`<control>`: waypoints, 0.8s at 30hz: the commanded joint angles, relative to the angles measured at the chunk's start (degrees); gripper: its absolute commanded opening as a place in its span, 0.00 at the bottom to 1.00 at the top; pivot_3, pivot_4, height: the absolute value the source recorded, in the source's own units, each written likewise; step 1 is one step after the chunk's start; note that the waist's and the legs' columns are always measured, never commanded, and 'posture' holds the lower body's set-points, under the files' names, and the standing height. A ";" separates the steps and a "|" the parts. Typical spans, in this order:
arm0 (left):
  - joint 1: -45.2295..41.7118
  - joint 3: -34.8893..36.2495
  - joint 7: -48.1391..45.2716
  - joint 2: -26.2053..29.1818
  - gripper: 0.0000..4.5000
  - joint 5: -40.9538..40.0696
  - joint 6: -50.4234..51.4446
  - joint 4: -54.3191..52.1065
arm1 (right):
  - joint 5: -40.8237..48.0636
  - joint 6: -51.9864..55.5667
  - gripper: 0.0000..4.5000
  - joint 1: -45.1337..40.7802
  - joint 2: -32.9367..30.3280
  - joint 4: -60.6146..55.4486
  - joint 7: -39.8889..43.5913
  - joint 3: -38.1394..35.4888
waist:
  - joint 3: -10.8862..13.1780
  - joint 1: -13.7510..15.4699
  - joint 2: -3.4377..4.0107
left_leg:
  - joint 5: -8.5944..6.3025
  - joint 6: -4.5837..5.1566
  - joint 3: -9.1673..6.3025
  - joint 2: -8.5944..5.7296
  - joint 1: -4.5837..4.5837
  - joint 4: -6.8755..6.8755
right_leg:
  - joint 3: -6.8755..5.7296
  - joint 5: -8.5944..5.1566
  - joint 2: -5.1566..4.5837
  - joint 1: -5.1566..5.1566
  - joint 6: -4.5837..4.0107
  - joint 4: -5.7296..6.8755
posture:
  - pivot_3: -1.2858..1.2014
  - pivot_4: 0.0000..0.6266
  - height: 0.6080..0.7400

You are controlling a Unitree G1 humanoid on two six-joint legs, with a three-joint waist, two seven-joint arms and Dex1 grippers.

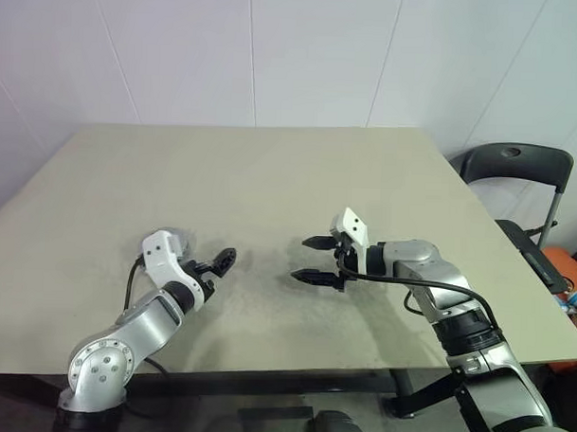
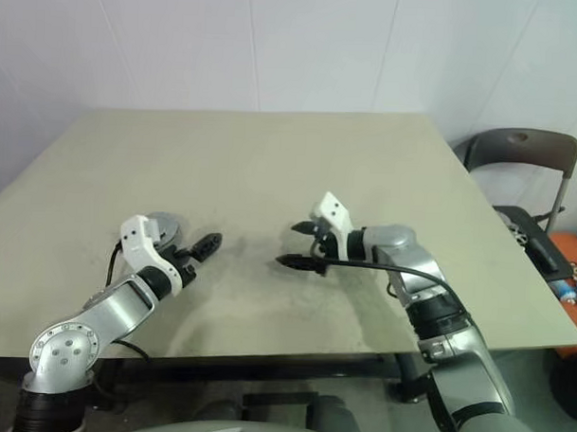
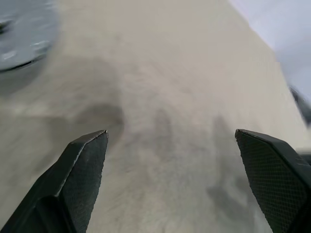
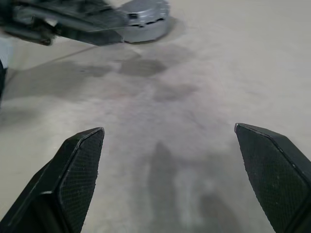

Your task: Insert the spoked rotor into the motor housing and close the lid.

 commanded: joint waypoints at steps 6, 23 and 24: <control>1.13 -13.51 -32.39 15.67 0.99 39.88 -27.32 6.38 | 0.28 -7.51 1.00 2.28 -0.14 3.96 -1.08 -6.64 | 0.11 -0.34 0.32 | 0.12 -0.22 0.09 0.04 0.04 -0.05 | 0.04 -0.01 0.20 0.01 -0.03 -0.13 | 0.52 0.00 1.00; -3.70 -4.34 -48.66 6.20 0.99 46.00 -42.04 21.58 | -0.78 -15.04 1.00 3.72 2.21 8.78 -1.21 -7.47 | 0.11 -0.06 0.34 | -0.06 0.11 0.08 0.34 0.02 -0.01 | 0.15 0.03 0.18 0.00 0.06 -0.09 | 0.52 0.00 1.00; -3.83 -4.09 -49.11 5.94 0.99 45.96 -41.99 21.67 | -0.81 -15.13 1.00 3.77 2.23 8.76 -1.22 -7.50 | 0.11 -0.03 0.34 | -0.06 0.11 0.08 0.34 0.02 -0.01 | 0.15 0.04 0.14 0.00 0.06 -0.08 | 0.52 0.00 1.00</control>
